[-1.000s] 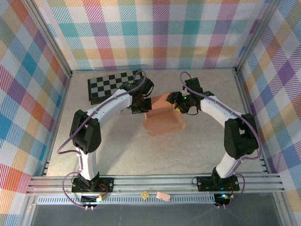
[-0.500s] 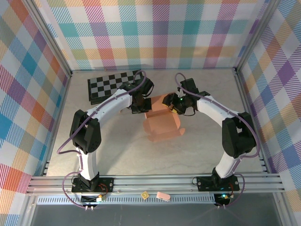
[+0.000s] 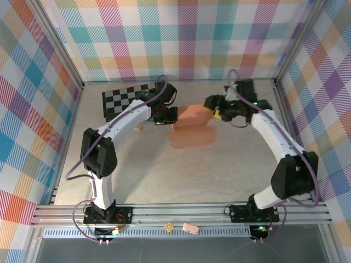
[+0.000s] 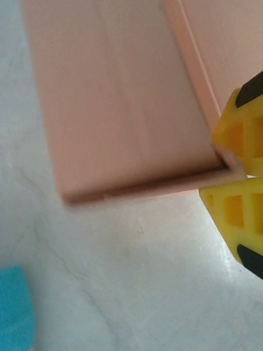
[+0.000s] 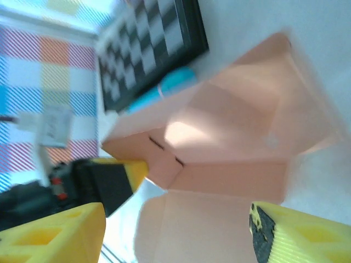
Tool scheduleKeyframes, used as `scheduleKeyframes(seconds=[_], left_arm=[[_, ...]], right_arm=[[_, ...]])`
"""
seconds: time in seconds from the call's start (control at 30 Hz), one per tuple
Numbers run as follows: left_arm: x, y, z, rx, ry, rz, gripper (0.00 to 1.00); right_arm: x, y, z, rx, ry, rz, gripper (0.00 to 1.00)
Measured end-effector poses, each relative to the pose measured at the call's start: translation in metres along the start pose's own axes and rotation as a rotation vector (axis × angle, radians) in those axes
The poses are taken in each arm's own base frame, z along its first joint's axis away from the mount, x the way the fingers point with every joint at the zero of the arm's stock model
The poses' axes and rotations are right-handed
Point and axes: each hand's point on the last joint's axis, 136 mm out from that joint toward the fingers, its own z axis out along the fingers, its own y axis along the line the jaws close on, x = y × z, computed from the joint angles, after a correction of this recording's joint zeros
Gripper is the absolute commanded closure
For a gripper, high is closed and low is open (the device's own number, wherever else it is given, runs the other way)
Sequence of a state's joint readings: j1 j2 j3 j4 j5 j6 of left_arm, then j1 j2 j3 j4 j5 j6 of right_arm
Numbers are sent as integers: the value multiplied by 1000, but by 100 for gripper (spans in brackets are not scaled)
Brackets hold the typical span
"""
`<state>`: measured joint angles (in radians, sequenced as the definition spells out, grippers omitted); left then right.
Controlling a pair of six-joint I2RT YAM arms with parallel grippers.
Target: Fold the paper box
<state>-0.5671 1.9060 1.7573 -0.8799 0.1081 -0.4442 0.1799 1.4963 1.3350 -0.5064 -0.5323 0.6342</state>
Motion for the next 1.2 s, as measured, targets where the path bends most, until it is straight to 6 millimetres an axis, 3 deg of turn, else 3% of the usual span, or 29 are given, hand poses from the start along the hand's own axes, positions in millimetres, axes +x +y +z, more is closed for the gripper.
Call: scheduleKeyframes(seconds=[0.13, 0.27, 0.4, 0.73, 1.2], left_arm=[[-5, -5, -5, 97, 31, 44, 100], [-13, -4, -4, 187, 57, 70, 100], [-17, 2, -1, 253, 88, 73, 100], [-28, -3, -8, 432, 104, 70, 100], [-24, -12, -11, 490, 128, 73, 100]], right_arm=[[-49, -7, -49, -74, -137, 13, 43], [-65, -12, -64, -116, -174, 26, 55], [-67, -15, -57, -167, -140, 24, 64], [-36, -22, -38, -309, -12, 2, 65], [-26, 7, -20, -389, 75, -148, 62]])
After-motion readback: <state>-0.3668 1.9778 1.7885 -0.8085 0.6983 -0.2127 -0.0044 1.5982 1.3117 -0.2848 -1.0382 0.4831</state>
